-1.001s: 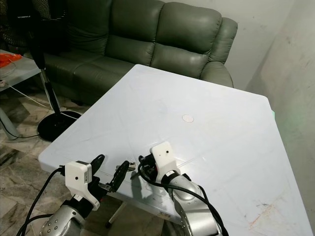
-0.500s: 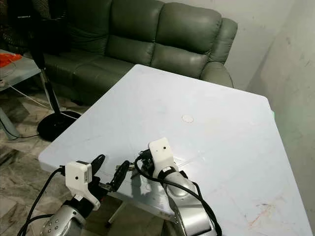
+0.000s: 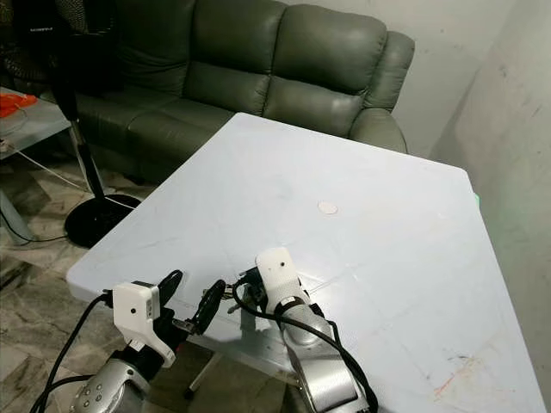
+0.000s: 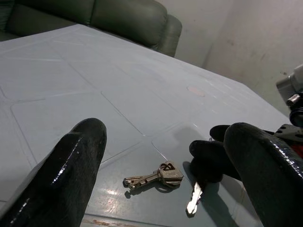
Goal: Hang keys on a hook
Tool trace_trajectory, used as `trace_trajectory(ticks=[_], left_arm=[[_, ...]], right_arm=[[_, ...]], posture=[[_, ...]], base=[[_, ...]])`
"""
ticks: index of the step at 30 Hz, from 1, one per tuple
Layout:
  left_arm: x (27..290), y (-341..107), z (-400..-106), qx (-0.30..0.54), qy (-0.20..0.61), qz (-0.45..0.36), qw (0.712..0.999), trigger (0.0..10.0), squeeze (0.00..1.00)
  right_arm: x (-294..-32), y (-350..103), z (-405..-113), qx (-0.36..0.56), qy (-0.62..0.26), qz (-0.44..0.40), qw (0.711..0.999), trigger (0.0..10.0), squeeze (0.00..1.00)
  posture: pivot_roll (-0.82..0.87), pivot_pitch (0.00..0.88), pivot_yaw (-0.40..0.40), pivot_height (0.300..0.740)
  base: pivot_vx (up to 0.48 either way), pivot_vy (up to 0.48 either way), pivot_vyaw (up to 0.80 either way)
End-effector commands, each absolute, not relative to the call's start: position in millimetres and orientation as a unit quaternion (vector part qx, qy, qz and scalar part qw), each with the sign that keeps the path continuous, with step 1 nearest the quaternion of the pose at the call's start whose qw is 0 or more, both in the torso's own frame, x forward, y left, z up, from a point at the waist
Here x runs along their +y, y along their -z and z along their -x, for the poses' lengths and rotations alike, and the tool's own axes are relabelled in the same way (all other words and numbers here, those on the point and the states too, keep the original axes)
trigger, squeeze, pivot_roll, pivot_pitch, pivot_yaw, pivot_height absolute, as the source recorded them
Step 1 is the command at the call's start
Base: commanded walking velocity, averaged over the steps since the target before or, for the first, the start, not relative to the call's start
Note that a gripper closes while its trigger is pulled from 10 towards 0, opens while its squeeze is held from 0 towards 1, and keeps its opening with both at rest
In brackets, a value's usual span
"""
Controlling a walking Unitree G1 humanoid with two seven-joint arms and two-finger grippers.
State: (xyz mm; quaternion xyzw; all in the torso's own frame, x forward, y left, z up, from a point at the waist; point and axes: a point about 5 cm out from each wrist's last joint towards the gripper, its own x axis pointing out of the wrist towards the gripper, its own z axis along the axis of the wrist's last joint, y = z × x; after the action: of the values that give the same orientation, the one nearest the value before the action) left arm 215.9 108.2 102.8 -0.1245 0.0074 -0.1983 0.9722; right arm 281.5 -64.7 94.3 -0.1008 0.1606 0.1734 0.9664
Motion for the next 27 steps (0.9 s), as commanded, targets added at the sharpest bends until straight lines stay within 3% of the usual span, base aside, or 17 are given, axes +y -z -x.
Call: trace_trajectory(ticks=[1, 2, 3, 4, 5, 27], left_arm=[[106.6, -109.1, -216.6, -0.002, 0.2, 0.126, 0.972, 10.0, 0.0], [106.6, -109.3, -216.9, -0.002, 0.2, 0.126, 0.972, 10.0, 0.0], [106.6, -109.3, -216.9, -0.002, 0.2, 0.126, 0.972, 10.0, 0.0], [106.8, -109.5, -217.1, -0.003, 0.201, 0.126, 0.972, 10.0, 0.0], [107.0, -109.5, -217.3, -0.003, 0.2, 0.126, 0.972, 10.0, 0.0], [106.6, -110.3, -219.6, -0.005, 0.199, 0.133, 0.971, 10.0, 0.0]], right_arm=[[-70.2, -84.6, -280.8, 0.184, -0.163, 0.105, 0.963, 7.9, 0.0], [-71.2, -83.8, -280.8, 0.183, -0.161, 0.103, 0.964, 5.1, 0.0], [-71.2, -83.8, -280.8, 0.183, -0.161, 0.103, 0.964, 5.1, 0.0], [-72.1, -83.9, -281.0, 0.179, -0.158, 0.105, 0.965, 3.8, 0.0], [-73.7, -83.1, -281.3, 0.18, -0.155, 0.106, 0.966, 0.0, 0.0], [-75.3, -83.3, -283.0, 0.175, -0.155, 0.093, 0.968, 0.0, 0.0]], posture=[[0.09, 0.036, -0.132, 0.74], [0.09, 0.036, -0.132, 0.74], [0.09, 0.036, -0.132, 0.74], [0.09, 0.036, -0.132, 0.74], [0.09, 0.036, -0.132, 0.74], [0.09, 0.025, -0.134, 0.74]], base=[[0.0, 0.0, 0.0], [0.0, 0.0, 0.0], [0.0, 0.0, 0.0], [0.0, 0.0, 0.0], [0.0, 0.0, 0.0], [0.0, 0.0, 0.0]])
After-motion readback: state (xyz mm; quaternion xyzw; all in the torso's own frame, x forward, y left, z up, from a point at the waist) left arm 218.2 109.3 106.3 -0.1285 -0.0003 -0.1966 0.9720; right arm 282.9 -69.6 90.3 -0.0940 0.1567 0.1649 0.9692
